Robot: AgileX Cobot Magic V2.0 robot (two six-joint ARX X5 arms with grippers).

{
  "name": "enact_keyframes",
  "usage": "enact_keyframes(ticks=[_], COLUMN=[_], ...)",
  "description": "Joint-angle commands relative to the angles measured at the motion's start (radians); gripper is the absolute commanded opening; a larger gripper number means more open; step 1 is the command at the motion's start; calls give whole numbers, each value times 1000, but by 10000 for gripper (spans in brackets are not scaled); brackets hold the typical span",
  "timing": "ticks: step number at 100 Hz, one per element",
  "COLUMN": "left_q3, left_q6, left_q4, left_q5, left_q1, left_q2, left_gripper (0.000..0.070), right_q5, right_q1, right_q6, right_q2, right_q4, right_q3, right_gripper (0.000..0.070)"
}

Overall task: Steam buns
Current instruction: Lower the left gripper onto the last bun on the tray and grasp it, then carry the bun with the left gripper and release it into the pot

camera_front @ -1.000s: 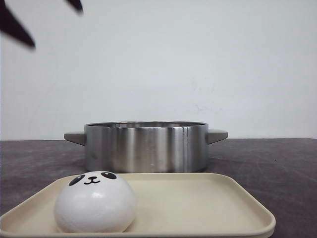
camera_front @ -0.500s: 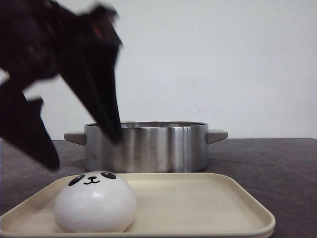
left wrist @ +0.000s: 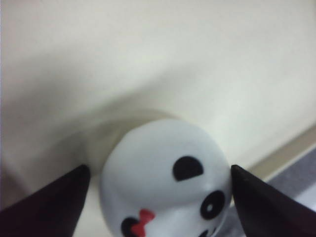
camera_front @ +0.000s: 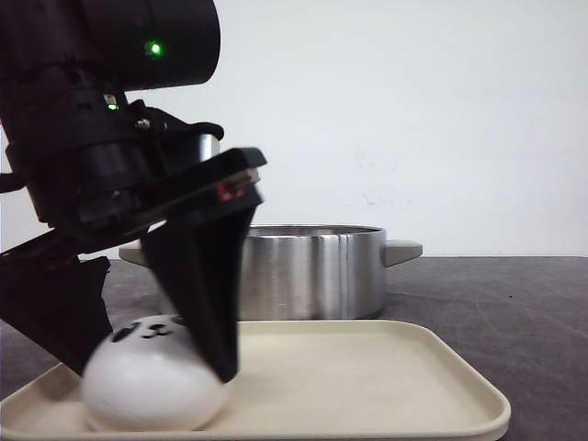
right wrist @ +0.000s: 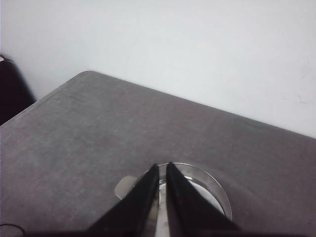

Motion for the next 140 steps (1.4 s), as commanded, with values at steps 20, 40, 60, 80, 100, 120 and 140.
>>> enact_keyframes(ticks=[20,40,60,80,100,120,140], left_q3=[22,110,281,403,414,414,414], left_q6=[19,41,179,250,294,299,301], left_q4=[-5,39,98,106,116,143,150], left_q5=[30,21,-24,-74,-74,-75,-74], left_q1=[-10,-8,15,92,179,212,212], left_q2=[6,-114,-194,-142,1,151,219], left_gripper=[10,10,10,10,10,13,63], right_q5=[-2,-2,-2,-2,-2,-2,-2], right_q1=[13,13,18,32,45,51,51], right_q6=[-5,-5,-16,-16,-15,-15,-11], right_q2=[11,11,12,12,13,13,13], right_q4=[-13,-35,-36,-35,-35,-47,-71], right_q3=[19,19,19,14,14,14,14], right_gripper=[16,16,16,16,16,16,16])
